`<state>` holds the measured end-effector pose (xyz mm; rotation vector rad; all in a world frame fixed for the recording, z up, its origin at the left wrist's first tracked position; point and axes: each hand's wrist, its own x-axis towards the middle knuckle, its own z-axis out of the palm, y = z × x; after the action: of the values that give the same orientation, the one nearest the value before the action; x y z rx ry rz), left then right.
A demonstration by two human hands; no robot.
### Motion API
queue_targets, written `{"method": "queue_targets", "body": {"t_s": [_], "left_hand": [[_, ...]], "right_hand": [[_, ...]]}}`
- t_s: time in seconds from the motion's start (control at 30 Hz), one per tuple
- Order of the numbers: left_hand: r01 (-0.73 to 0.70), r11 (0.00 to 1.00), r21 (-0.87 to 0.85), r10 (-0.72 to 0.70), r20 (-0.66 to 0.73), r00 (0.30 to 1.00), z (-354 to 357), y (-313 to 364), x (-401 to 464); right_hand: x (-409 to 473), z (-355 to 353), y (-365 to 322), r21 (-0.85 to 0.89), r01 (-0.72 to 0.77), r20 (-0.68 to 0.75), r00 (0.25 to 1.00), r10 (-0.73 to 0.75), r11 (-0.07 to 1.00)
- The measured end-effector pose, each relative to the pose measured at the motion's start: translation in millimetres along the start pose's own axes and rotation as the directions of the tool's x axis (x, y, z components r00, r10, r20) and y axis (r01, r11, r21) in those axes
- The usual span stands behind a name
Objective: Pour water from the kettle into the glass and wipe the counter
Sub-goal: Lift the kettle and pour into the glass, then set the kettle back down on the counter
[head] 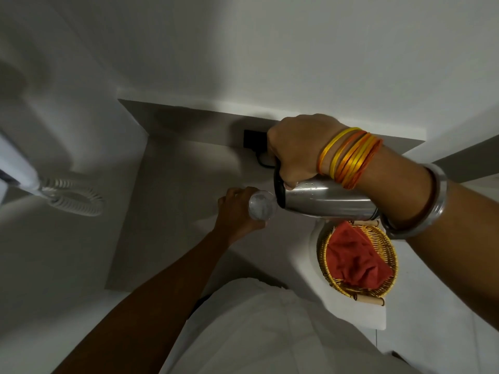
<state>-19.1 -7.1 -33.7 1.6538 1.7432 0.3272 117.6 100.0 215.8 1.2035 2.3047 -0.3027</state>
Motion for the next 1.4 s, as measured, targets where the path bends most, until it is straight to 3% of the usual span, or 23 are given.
{"method": "queue_targets", "body": {"t_s": [0.1, 0.4, 0.63, 0.77, 0.93, 1.2, 1.27, 1.4], "left_hand": [[0.002, 1.0, -0.007, -0.002, 0.007, 1.0, -0.5, 0.4, -0.3], [0.019, 1.0, 0.009, -0.019, 0.001, 1.0, -1.0, 8.7, 2.6], [0.063, 0.994, -0.093, -0.063, 0.0, 0.998, -1.7, 7.7, 3.1], [0.078, 0.989, -0.127, -0.081, -0.017, 0.997, -4.4, 5.6, 1.7], [0.119, 0.986, -0.113, -0.122, -0.02, 0.992, -5.1, 0.1, 0.9], [0.125, 0.983, -0.132, -0.131, -0.041, 0.99, 1.9, -3.6, -7.1], [0.115, 0.983, -0.144, -0.122, -0.04, 0.992, 3.1, -3.6, -7.8], [0.107, 0.984, -0.141, -0.114, -0.042, 0.993, 2.7, -5.3, -10.0]], "right_hand": [[-2.7, -1.3, 4.4, 0.016, -0.004, 0.023, 1.0, 0.004, 1.0], [-0.7, 19.9, 27.7, 0.122, -0.009, -0.079, 0.997, 0.019, 0.993], [1.1, 58.4, 70.1, 0.387, 0.022, -0.16, 0.986, 0.043, 0.922], [-5.3, 86.0, 105.7, 0.579, 0.119, -0.246, 0.969, 0.033, 0.807], [-13.9, 135.4, 142.3, 0.875, 0.175, -0.276, 0.946, 0.169, 0.451], [-18.3, 206.7, 139.9, 0.956, 0.264, -0.292, 0.884, 0.364, 0.126], [-18.3, 215.7, 142.2, 0.958, 0.273, -0.287, 0.875, 0.391, 0.092], [-20.0, 216.3, 149.6, 0.959, 0.25, -0.283, 0.878, 0.385, 0.134]]}}
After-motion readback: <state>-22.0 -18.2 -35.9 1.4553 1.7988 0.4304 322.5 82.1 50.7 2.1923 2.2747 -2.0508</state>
